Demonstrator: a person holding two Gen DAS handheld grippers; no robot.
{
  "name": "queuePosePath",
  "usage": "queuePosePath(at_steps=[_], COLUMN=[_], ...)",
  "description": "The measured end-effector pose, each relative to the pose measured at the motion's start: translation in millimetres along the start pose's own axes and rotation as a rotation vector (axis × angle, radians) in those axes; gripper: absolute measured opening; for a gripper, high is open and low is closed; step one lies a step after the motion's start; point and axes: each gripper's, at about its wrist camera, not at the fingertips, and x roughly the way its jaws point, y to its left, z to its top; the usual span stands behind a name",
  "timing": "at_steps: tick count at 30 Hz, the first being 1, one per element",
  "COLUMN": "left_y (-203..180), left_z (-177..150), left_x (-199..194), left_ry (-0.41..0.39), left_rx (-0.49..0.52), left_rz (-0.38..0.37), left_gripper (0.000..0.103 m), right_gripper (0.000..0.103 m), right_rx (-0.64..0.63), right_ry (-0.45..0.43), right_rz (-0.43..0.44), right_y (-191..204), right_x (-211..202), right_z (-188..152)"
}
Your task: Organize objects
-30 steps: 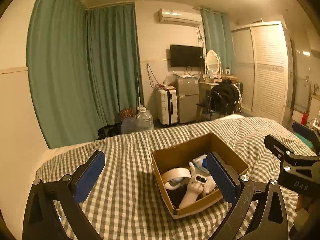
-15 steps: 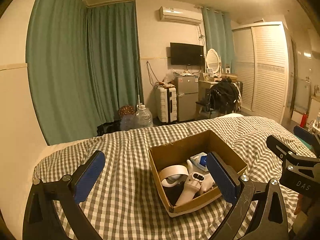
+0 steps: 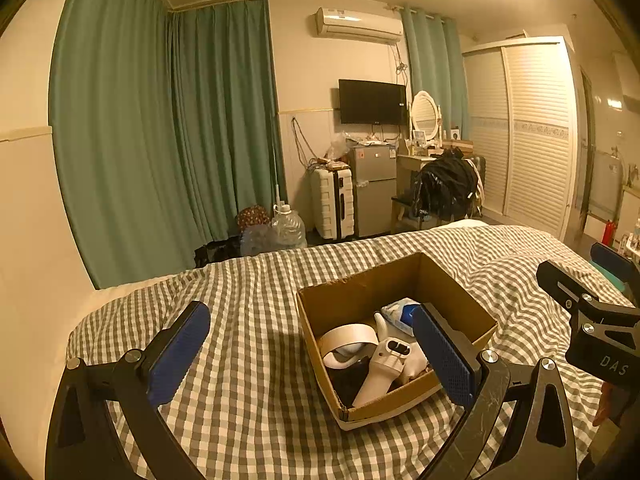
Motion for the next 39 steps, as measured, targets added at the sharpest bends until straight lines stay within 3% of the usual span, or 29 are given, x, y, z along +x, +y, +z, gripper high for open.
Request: queuePosePath(at_steps=[39], left_y=[2.3], left_z=[-0.2], left_x=[1.2], left_ry=[0.017], left_rx=[-0.014], left_rz=[0.01], left_gripper=[0.103], right_gripper=[0.103], right_rx=[-0.018], right_ry=[0.042], right_rz=[-0.005], right_y=[10.1], right_x=[9.2], right_z=[-6.0])
